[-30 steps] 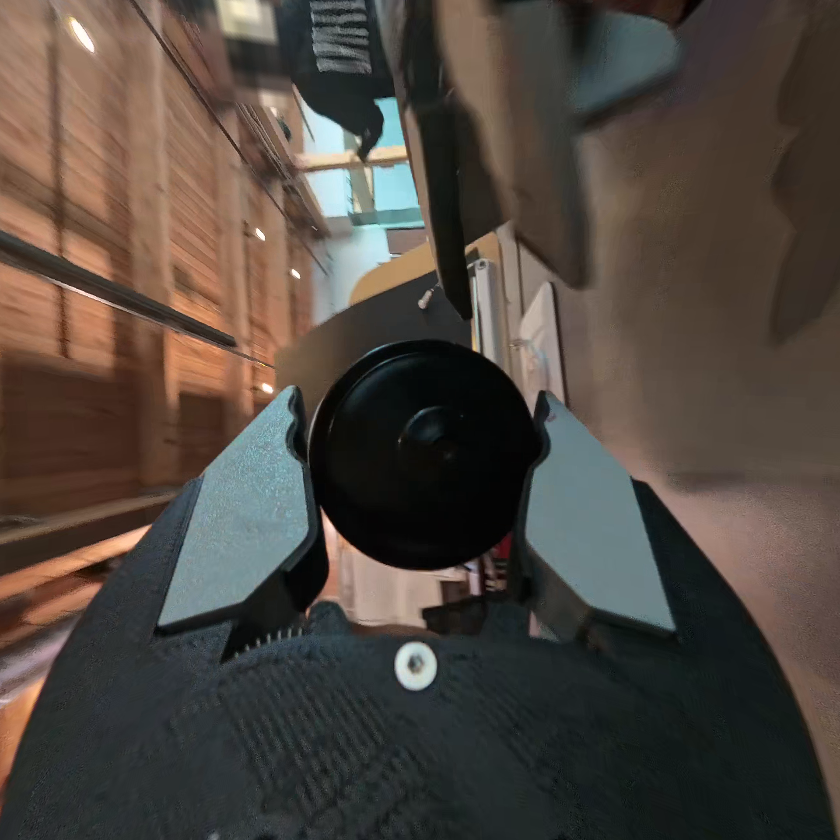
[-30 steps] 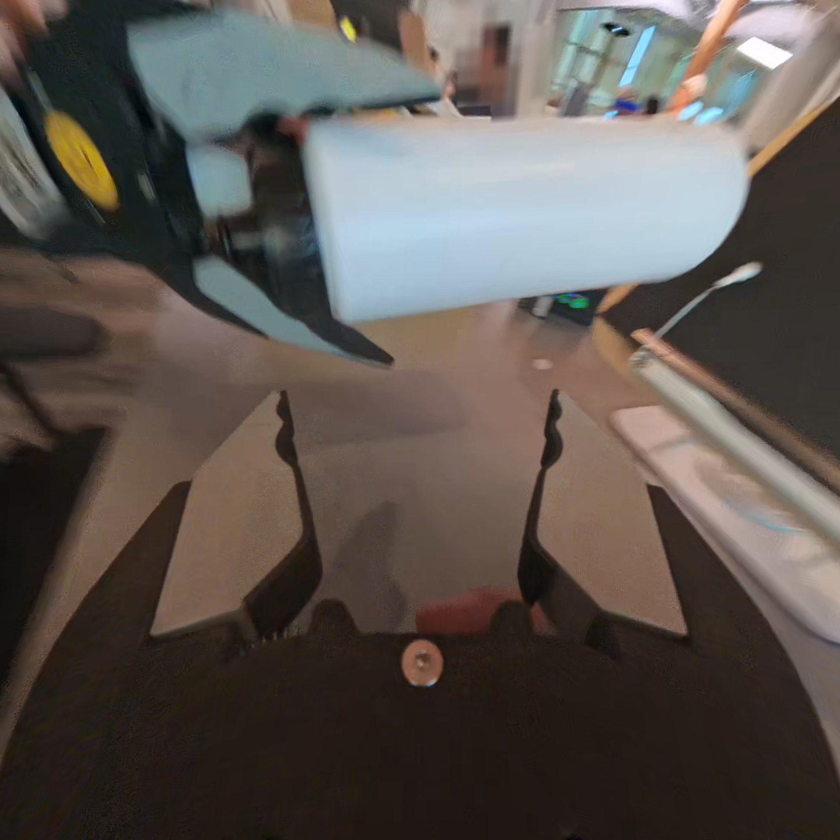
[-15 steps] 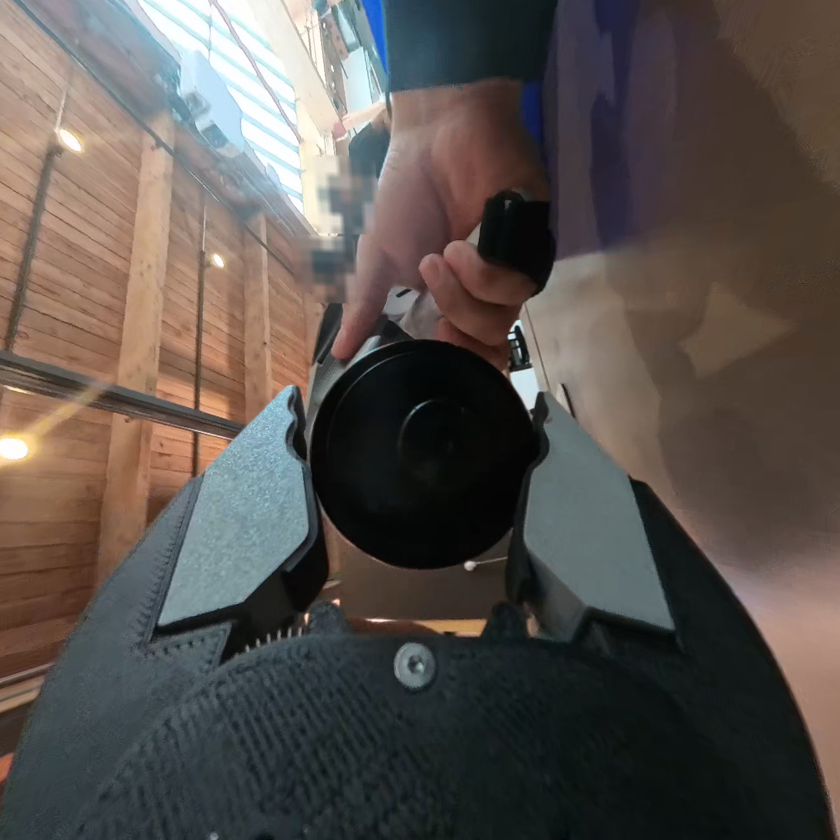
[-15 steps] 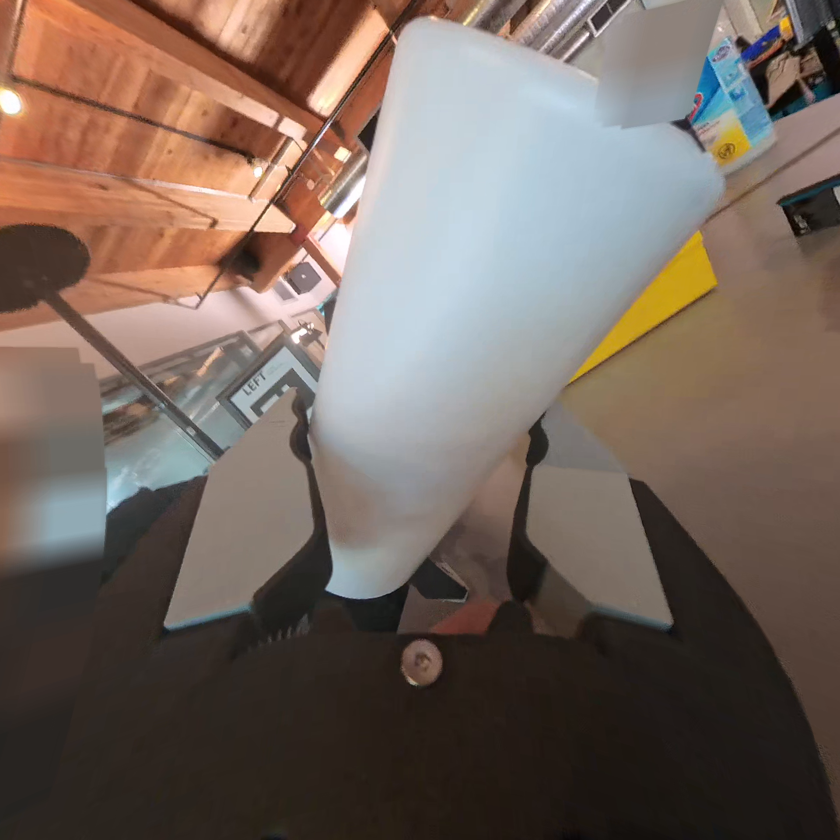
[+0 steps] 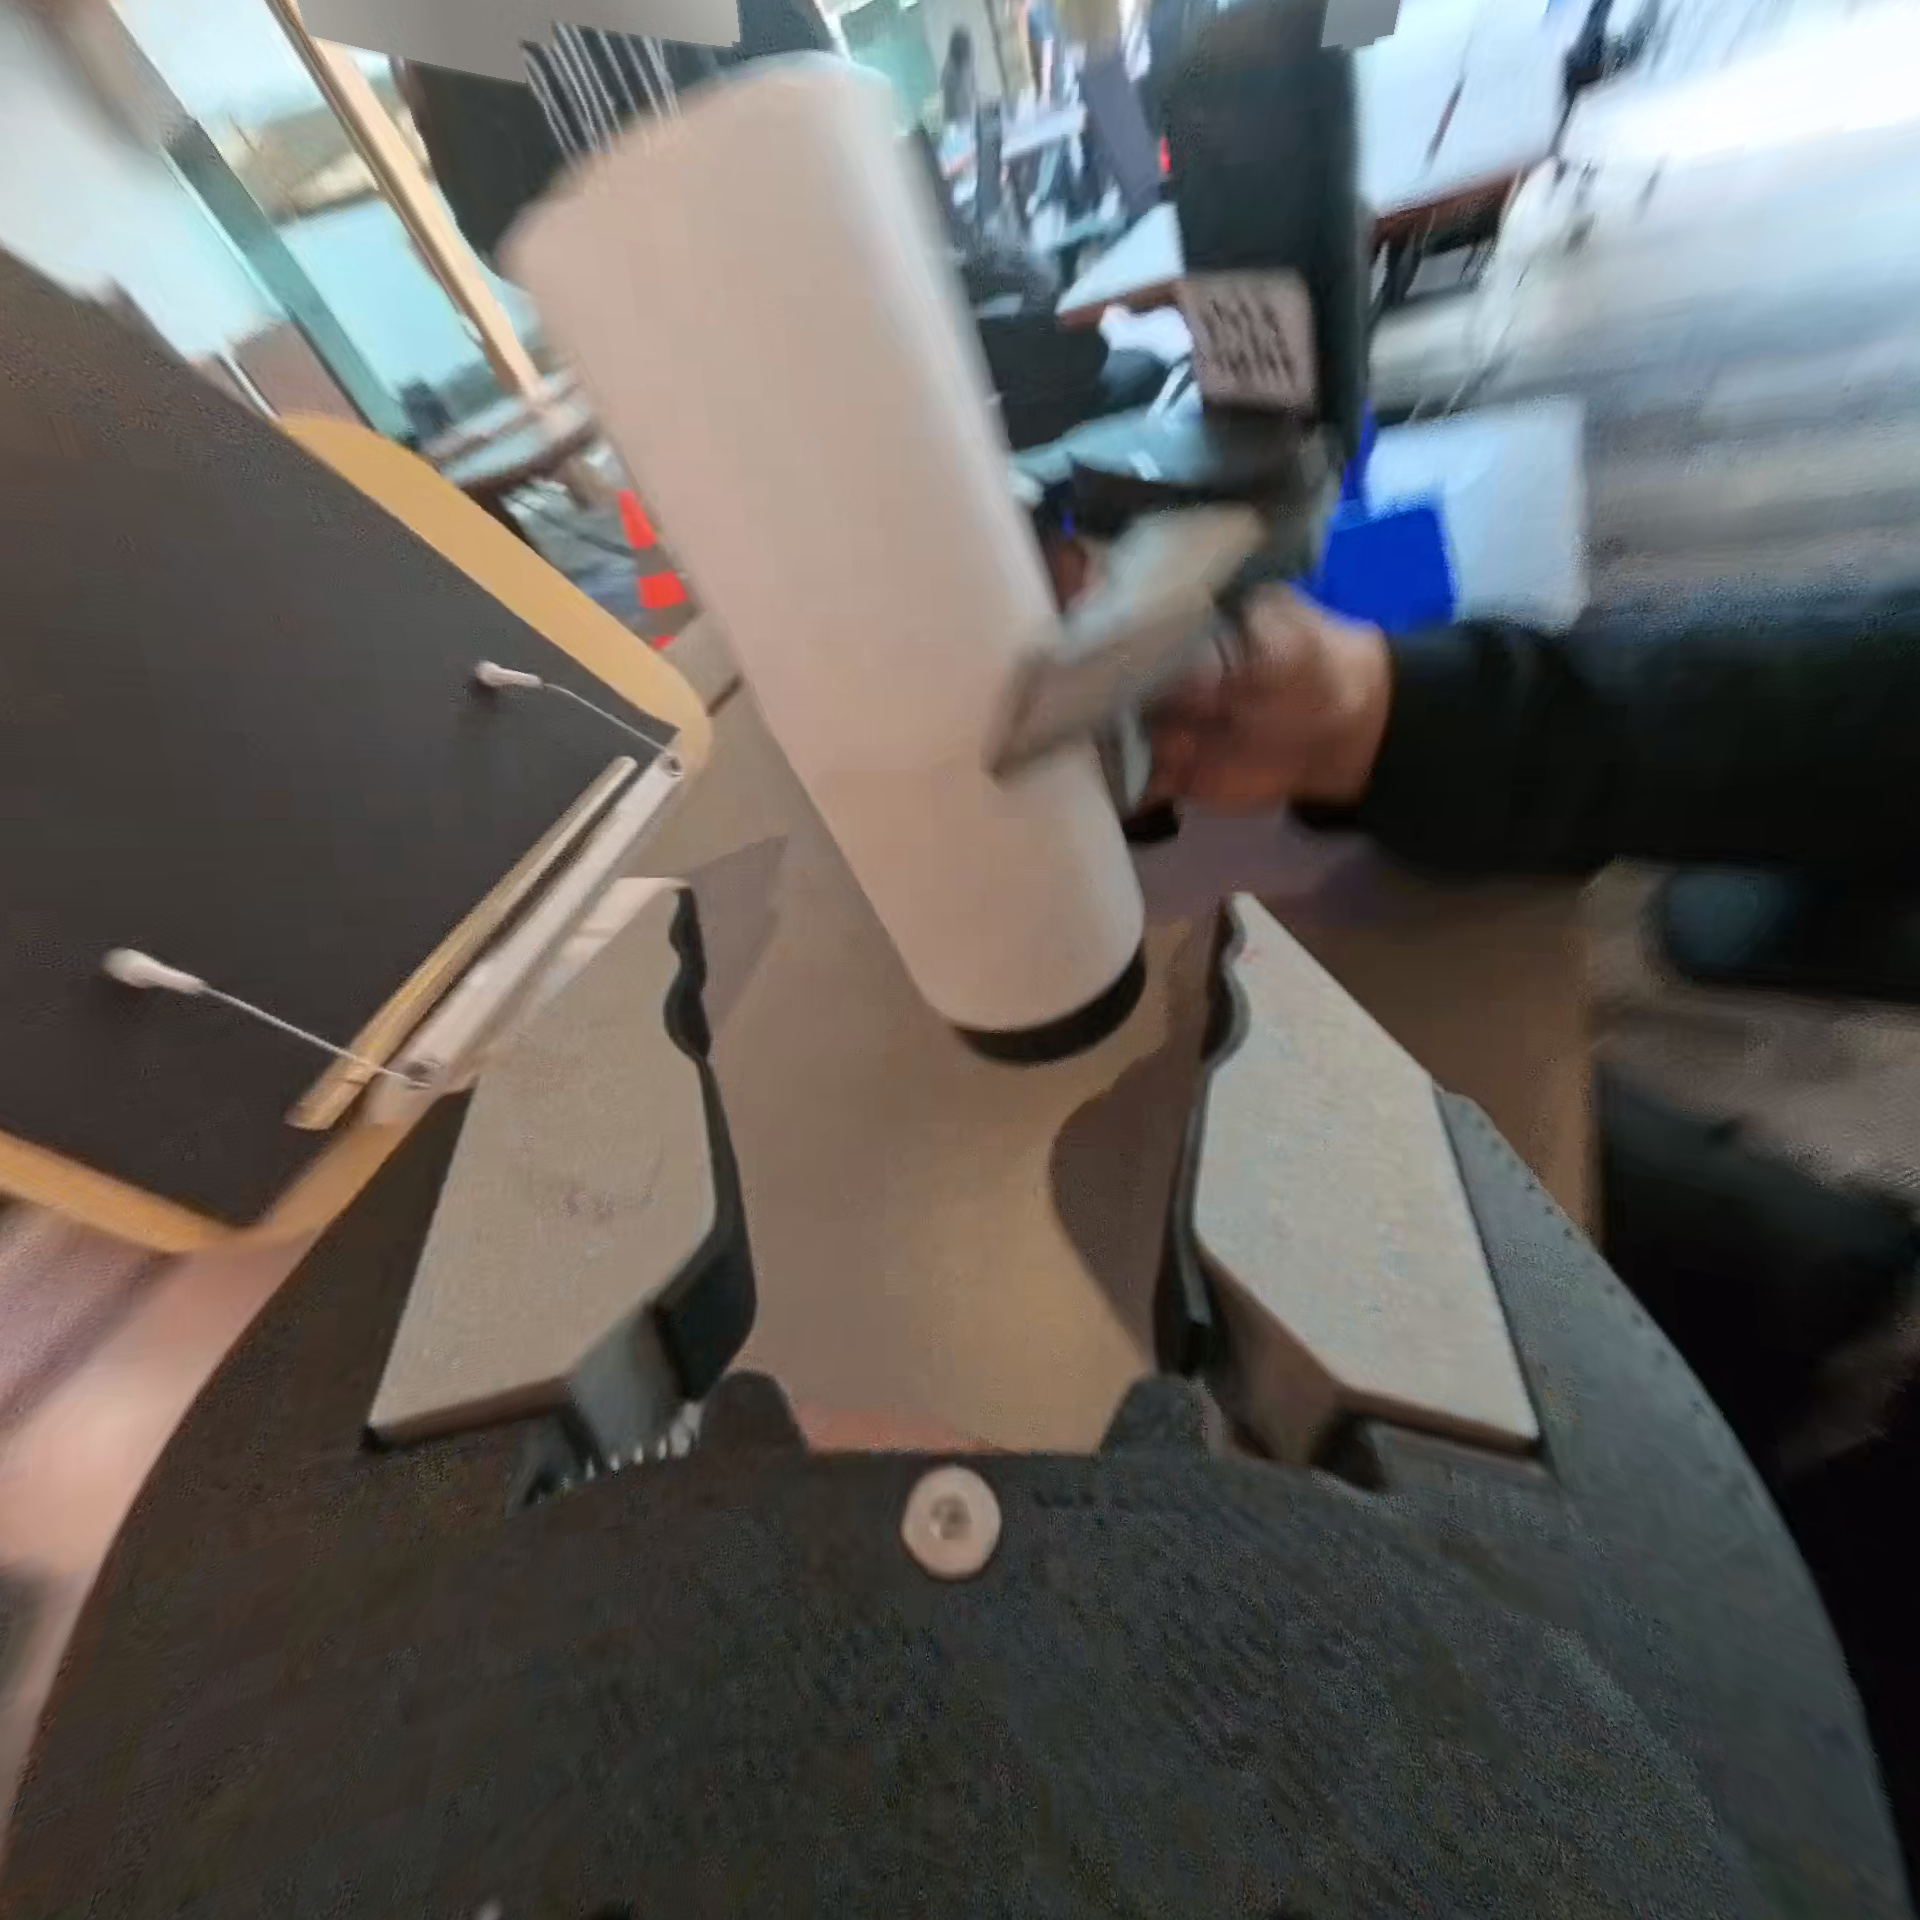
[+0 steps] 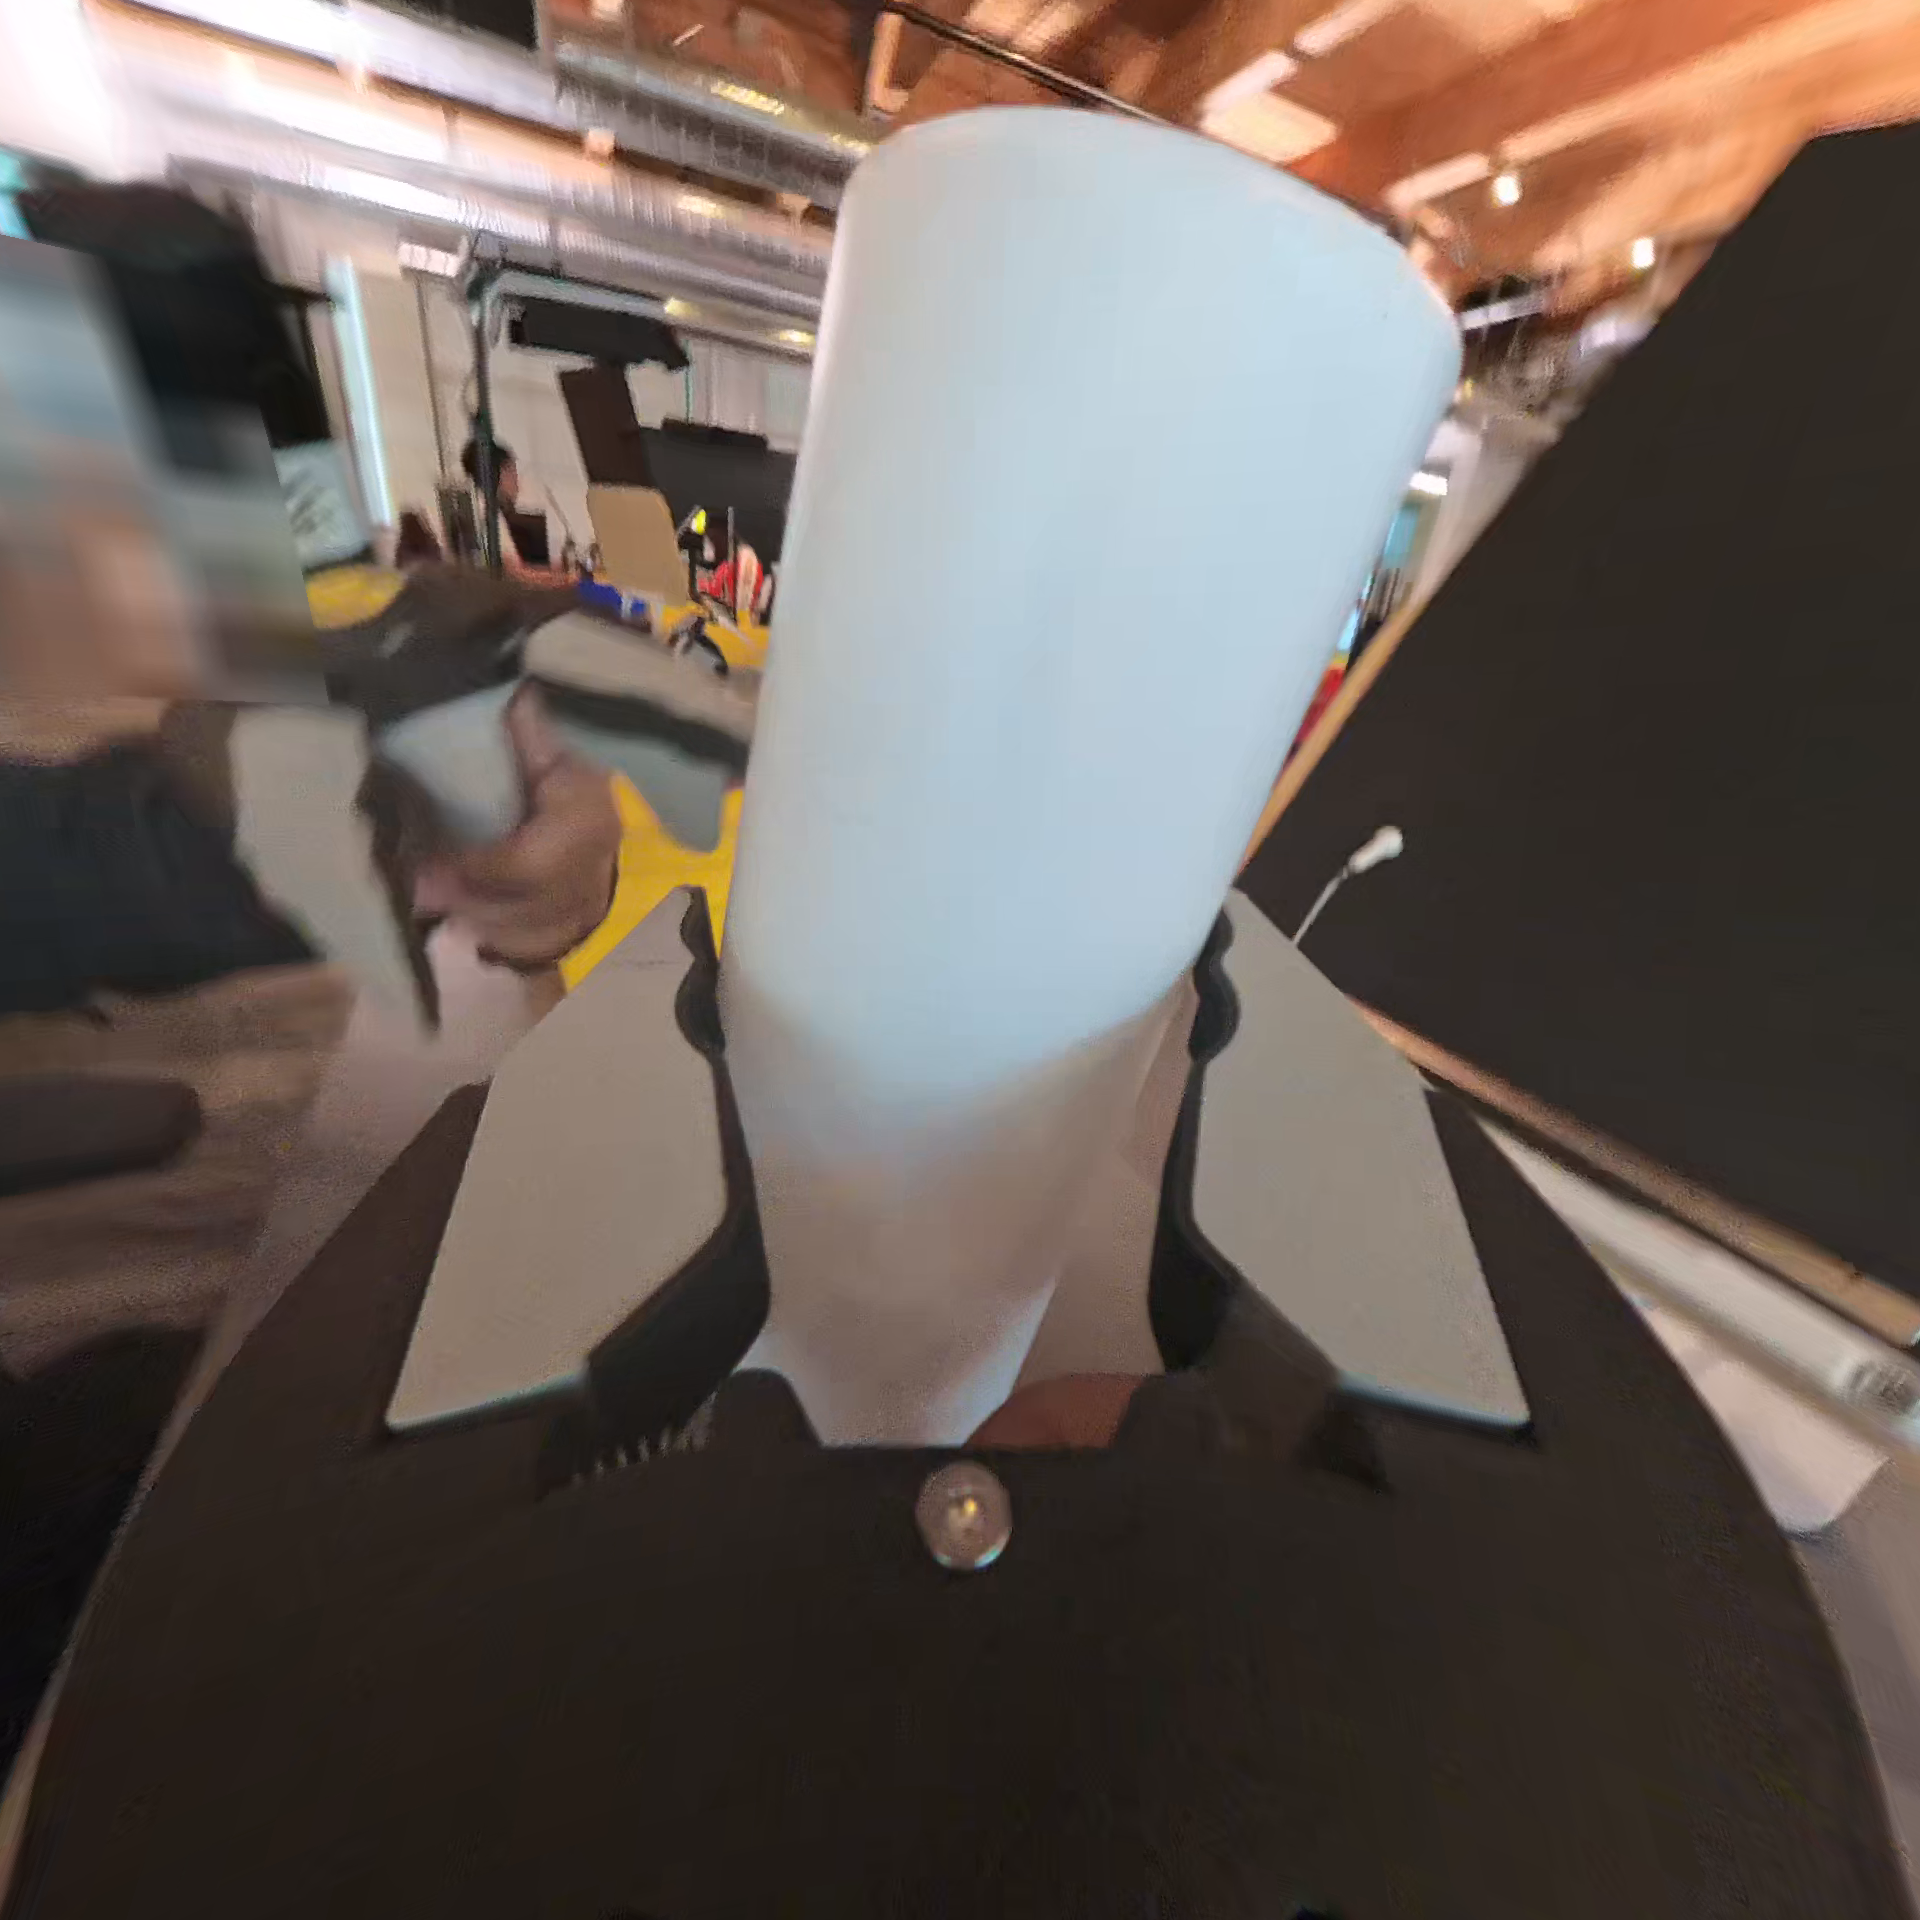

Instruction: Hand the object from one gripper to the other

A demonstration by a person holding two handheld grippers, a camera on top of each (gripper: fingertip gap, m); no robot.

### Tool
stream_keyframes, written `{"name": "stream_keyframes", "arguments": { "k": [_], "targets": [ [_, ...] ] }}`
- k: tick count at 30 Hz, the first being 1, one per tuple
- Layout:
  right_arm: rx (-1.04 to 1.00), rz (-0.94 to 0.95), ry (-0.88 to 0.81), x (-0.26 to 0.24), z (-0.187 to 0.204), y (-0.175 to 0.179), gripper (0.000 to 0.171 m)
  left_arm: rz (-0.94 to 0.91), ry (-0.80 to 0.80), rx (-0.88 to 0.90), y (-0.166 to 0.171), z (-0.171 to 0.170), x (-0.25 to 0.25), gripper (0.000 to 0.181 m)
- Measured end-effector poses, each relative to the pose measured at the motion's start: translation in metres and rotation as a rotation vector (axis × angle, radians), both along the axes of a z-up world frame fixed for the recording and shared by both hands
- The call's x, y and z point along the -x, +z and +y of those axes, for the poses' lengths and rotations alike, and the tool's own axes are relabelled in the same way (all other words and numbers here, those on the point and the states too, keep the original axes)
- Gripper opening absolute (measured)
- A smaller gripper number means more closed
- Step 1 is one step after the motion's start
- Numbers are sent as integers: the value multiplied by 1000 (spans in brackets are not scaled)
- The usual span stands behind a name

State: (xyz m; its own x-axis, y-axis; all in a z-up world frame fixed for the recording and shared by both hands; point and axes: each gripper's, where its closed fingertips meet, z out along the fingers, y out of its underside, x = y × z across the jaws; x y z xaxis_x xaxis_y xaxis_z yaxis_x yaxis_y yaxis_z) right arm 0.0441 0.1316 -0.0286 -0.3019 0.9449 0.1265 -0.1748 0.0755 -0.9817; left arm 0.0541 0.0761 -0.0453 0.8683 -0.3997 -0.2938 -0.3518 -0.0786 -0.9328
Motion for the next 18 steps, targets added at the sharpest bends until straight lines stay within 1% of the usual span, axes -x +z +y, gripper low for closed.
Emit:
{"name": "stream_keyframes", "arguments": {
  "k": [2,3,5,7,8,9,10,12,14,16,18],
  "targets": [
    [-142,49,7,-5,-20,0,91,-231,-73,64,21,0,2,100],
    [-189,61,14,-6,-28,0,90,-309,-118,80,30,0,1,99],
    [-250,56,37,-5,-41,-6,90,-358,-183,114,34,1,-5,99],
    [-326,41,55,-4,-53,-14,90,-313,-228,138,28,4,-17,100],
    [-370,29,53,-2,-57,-20,91,-274,-243,154,21,6,-24,98],
    [-414,12,44,0,-61,-26,91,-227,-263,169,14,6,-32,92],
    [-460,-3,12,3,-61,-32,91,-168,-229,158,9,11,-33,94],
    [-534,-9,-43,7,-57,-38,91,3,-183,94,1,16,-32,89],
    [-525,-18,-38,7,-55,-41,87,164,-139,57,-5,17,-31,87],
    [-511,-22,-27,6,-56,-42,86,360,-92,-27,-7,15,-32,86],
    [-524,-37,-48,8,-52,-47,85,572,-10,-127,-1,14,-27,87]
  ]
}}
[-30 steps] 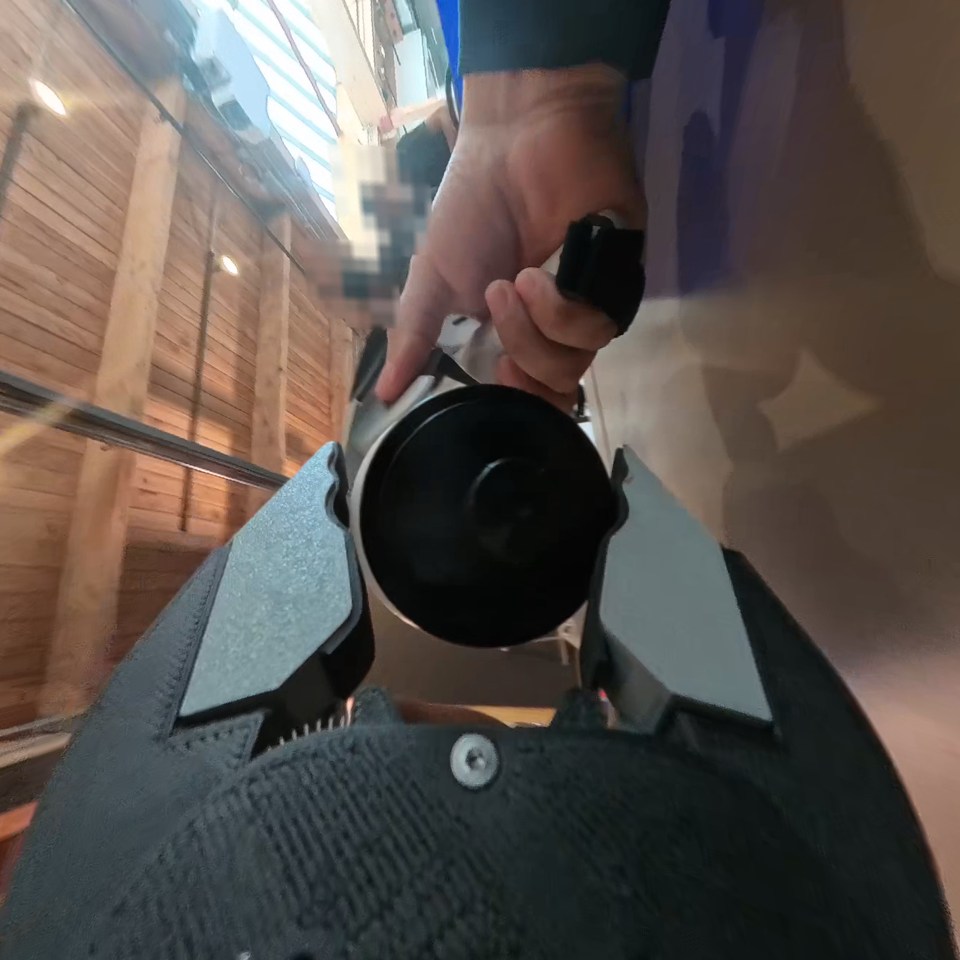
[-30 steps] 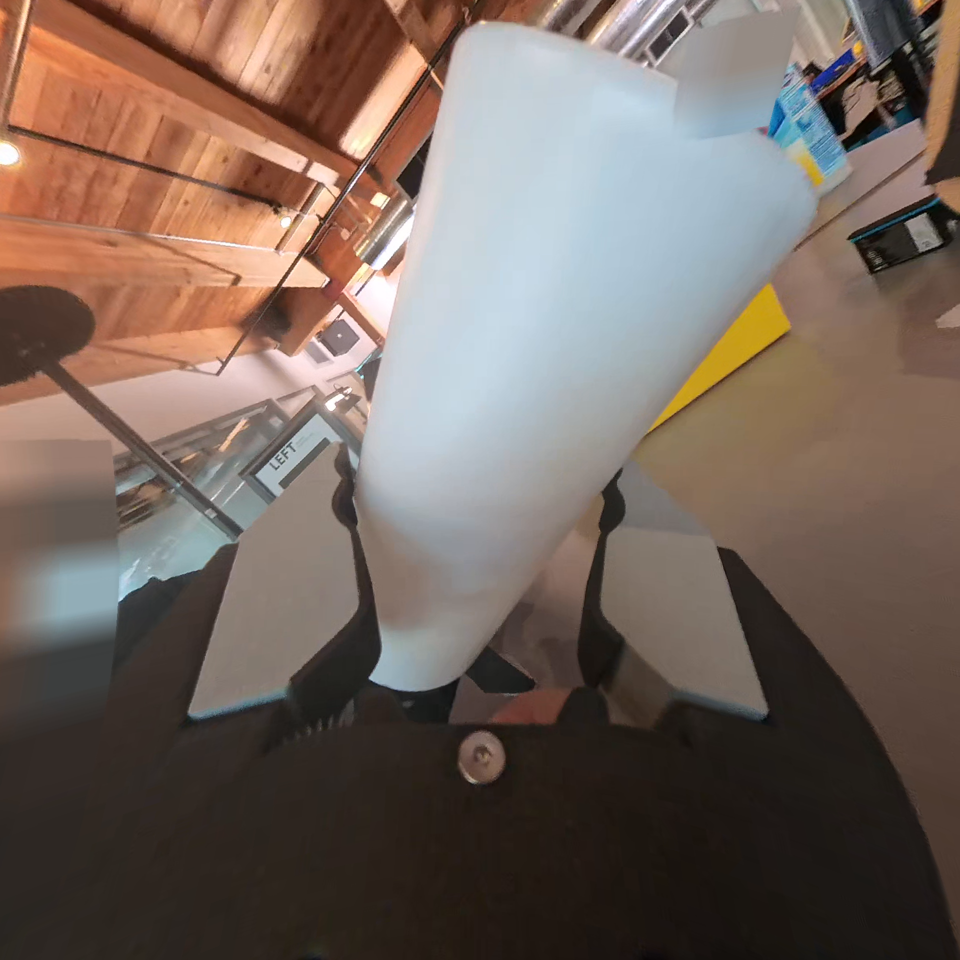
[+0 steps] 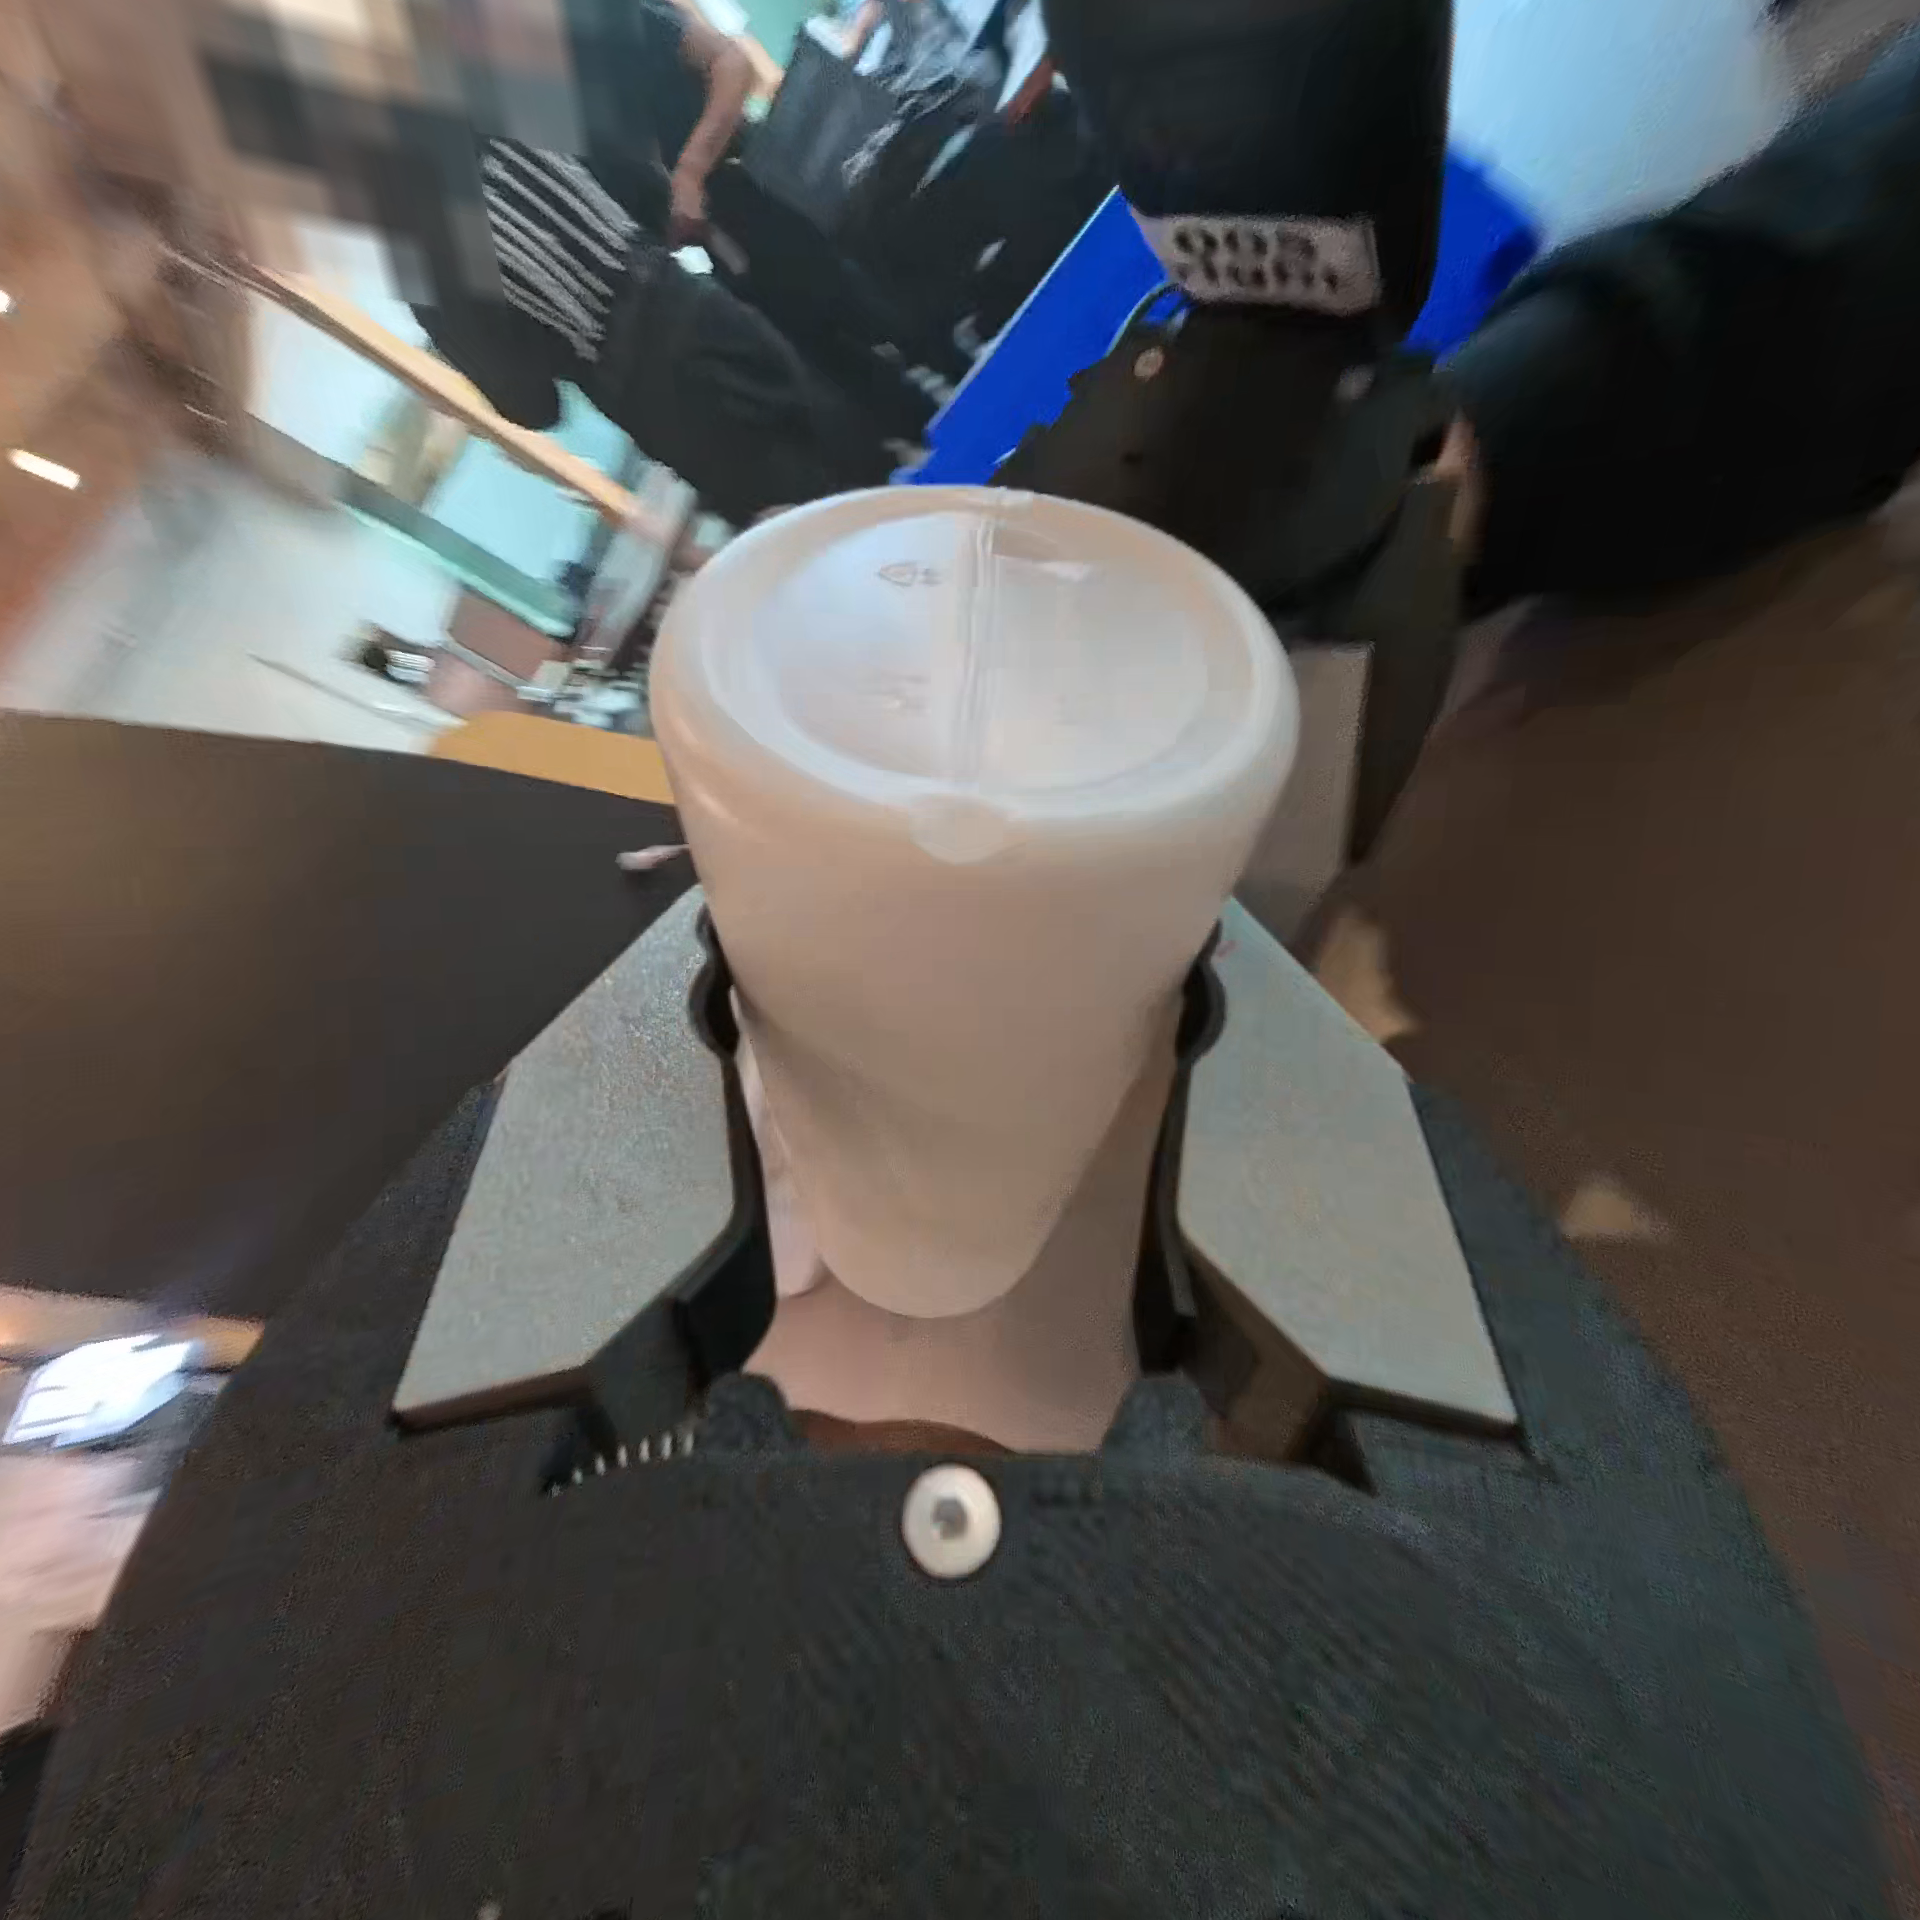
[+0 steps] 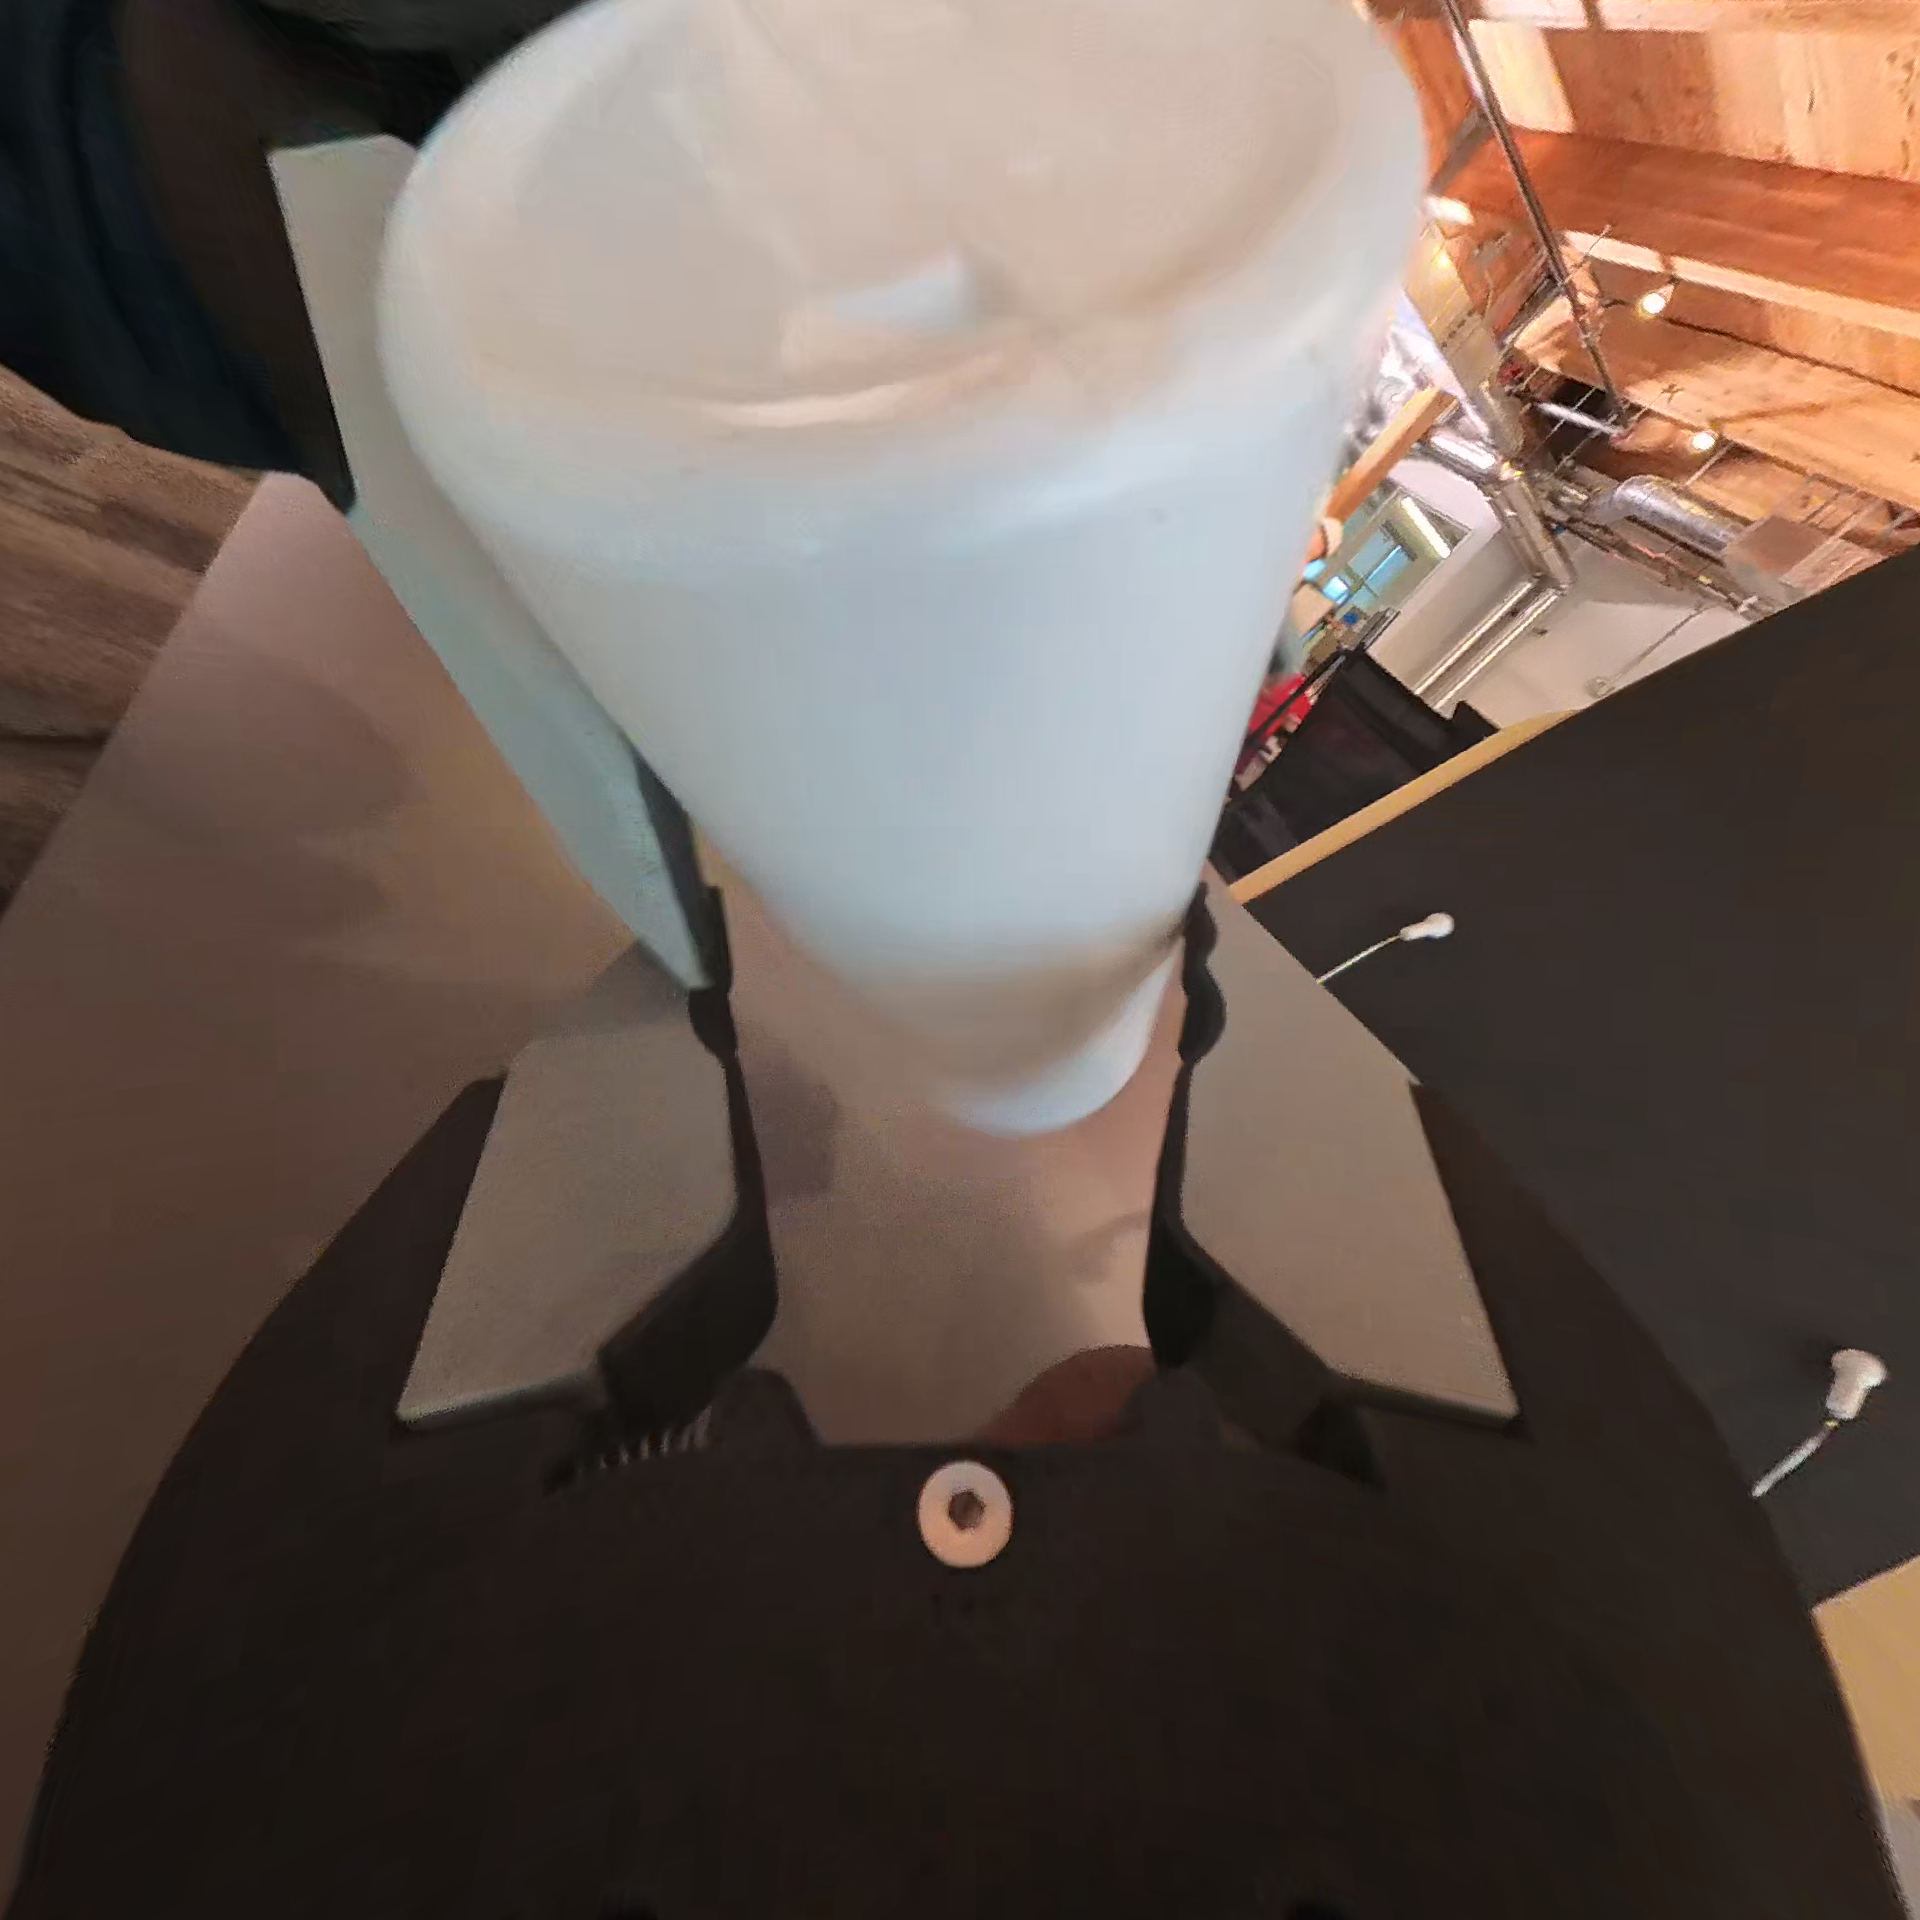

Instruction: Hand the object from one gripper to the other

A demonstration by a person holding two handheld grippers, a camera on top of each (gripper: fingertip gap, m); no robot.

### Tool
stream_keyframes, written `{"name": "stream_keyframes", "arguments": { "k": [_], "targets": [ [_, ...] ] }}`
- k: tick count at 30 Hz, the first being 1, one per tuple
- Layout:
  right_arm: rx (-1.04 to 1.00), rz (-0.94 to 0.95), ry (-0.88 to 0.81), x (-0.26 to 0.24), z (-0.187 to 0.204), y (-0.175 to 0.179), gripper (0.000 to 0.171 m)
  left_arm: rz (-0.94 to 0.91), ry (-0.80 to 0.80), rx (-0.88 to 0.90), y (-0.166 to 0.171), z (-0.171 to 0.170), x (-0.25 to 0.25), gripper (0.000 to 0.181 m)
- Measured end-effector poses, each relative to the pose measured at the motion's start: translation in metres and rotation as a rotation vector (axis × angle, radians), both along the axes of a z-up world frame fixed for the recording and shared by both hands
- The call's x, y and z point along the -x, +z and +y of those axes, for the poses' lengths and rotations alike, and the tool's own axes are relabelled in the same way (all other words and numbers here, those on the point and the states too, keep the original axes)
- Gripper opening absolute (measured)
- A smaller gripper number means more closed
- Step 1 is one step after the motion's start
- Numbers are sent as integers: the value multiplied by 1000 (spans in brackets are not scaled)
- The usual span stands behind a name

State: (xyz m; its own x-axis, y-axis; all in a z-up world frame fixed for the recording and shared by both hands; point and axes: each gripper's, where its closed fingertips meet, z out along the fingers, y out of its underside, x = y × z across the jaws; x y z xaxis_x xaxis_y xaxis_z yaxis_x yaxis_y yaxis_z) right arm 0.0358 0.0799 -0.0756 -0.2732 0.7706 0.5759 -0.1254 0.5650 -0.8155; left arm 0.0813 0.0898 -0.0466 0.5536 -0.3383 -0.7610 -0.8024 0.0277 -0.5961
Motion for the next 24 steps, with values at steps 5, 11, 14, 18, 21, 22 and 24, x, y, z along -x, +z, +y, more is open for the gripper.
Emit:
{"name": "stream_keyframes", "arguments": {
  "k": [5,11,14,18,21,22,24],
  "targets": [
    [372,-114,130,-9,11,17,98,611,102,-340,17,-14,15,88],
    [712,-352,415,-25,-3,17,92,813,25,-477,21,-38,0,88],
    [870,-400,649,-50,-10,38,104,835,-20,-472,16,-45,-3,88],
    [1009,-458,695,-41,-17,41,105,997,-148,-449,-20,-48,-24,87],
    [1081,-630,709,-24,-39,20,102,1043,-216,-460,-40,-43,-41,87],
    [1104,-675,771,-27,-46,18,101,1037,-224,-445,-46,-39,-43,87],
    [1138,-708,810,-25,-48,16,97,1015,-229,-457,-50,-30,-44,88]
  ]
}}
